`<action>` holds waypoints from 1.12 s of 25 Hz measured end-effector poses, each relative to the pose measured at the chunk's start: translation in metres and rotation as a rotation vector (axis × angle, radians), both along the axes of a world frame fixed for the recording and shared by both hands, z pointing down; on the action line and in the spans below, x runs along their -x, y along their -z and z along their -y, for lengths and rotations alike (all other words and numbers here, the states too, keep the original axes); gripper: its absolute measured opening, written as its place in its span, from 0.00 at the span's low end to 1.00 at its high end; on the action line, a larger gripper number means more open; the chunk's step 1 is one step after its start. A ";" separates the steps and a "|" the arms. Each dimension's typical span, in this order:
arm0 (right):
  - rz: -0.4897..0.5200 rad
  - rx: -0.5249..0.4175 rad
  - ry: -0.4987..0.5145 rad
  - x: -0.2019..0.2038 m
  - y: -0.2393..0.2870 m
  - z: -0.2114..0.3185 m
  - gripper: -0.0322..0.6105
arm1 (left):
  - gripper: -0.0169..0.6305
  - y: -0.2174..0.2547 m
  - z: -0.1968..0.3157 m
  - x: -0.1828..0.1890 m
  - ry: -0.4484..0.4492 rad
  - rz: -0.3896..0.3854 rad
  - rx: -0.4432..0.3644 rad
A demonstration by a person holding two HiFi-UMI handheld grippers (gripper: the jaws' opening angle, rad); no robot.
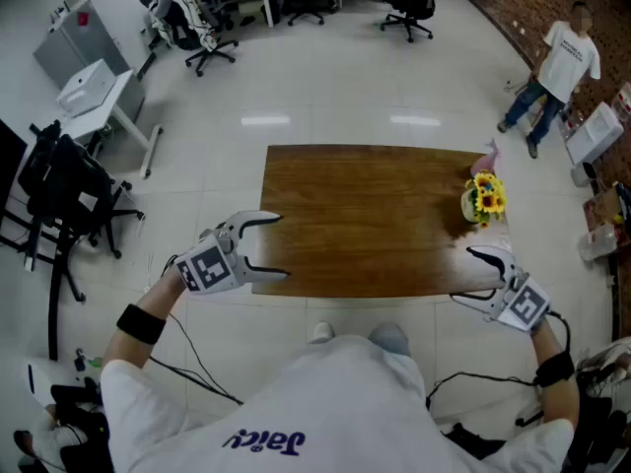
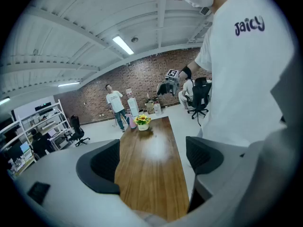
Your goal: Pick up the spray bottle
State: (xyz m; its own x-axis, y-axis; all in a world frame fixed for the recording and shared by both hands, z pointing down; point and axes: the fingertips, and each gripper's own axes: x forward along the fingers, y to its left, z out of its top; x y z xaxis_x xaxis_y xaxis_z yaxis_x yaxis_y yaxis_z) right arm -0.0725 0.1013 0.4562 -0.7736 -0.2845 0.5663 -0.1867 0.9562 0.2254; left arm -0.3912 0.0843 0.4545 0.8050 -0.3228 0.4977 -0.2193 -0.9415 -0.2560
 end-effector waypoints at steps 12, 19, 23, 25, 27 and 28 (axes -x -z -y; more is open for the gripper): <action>0.029 0.027 0.062 -0.073 -0.013 0.053 0.66 | 0.72 -0.016 0.044 -0.100 0.015 0.018 0.011; 0.081 0.040 0.082 -0.181 -0.010 0.109 0.66 | 0.72 -0.012 0.093 -0.216 0.071 -0.008 0.032; 0.125 0.043 0.082 -0.232 -0.005 0.134 0.66 | 0.72 -0.011 0.114 -0.280 0.070 -0.008 0.022; 0.141 0.038 0.075 -0.248 0.001 0.148 0.66 | 0.72 -0.008 0.123 -0.305 0.071 -0.018 0.019; 0.170 0.020 0.054 -0.256 0.009 0.164 0.66 | 0.72 -0.003 0.134 -0.325 0.082 -0.047 0.021; 0.194 0.009 0.038 -0.256 0.014 0.172 0.66 | 0.72 -0.001 0.139 -0.332 0.088 -0.062 0.022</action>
State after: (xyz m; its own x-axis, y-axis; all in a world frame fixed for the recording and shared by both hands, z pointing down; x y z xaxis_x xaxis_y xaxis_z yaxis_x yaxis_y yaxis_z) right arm 0.1838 -0.0706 0.4424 -0.8786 -0.2489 0.4075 -0.1897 0.9651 0.1805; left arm -0.0597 -0.0542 0.4555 0.8036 -0.3833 0.4553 -0.3162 -0.9231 -0.2190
